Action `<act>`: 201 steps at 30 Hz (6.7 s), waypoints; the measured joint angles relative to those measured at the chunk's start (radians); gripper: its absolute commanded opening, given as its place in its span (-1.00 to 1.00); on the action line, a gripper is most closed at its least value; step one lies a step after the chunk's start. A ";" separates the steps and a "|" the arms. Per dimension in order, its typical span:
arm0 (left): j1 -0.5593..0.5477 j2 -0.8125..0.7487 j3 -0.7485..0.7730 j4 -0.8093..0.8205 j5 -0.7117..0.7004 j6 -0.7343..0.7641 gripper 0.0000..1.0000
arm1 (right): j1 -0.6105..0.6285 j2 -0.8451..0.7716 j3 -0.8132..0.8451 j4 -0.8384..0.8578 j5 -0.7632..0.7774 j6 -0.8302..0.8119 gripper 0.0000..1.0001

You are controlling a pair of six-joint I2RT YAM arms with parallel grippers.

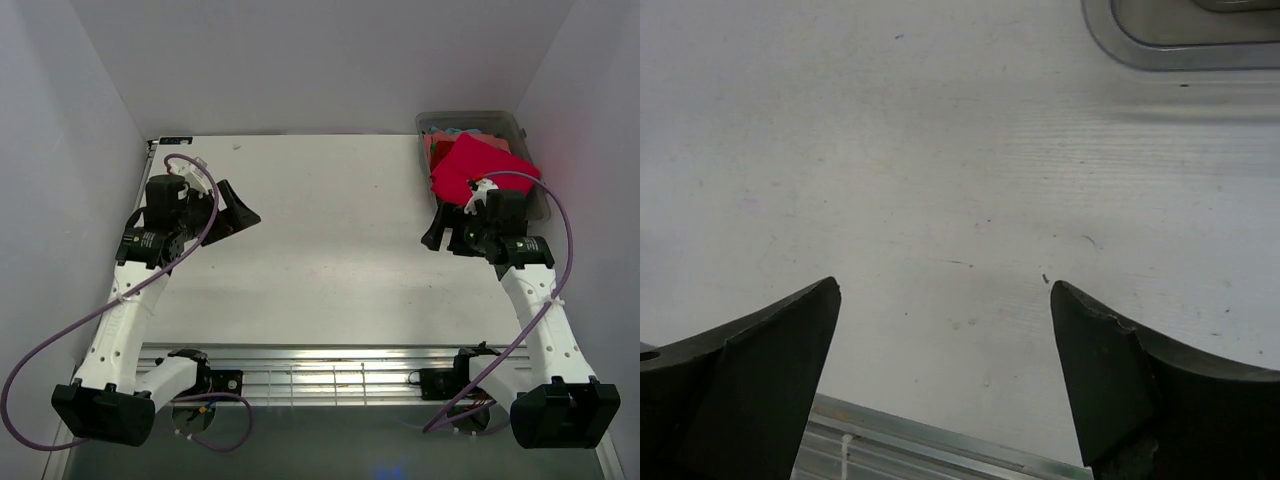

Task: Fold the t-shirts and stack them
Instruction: Grab crumpled tshirt from bin with the right arm, then move the tshirt to the center of the board, then flatten out the tshirt

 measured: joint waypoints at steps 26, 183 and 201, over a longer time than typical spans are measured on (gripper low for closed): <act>0.000 -0.182 -0.119 0.027 -0.111 0.037 0.85 | 0.000 0.824 0.546 0.306 0.373 -0.066 0.33; -0.281 -0.174 -0.400 0.229 -0.092 -0.177 0.55 | 0.650 0.197 0.057 -0.072 0.661 0.133 0.12; -0.634 0.511 -0.077 0.447 -0.303 -0.116 0.55 | 0.653 0.506 0.040 0.209 0.395 0.089 -0.03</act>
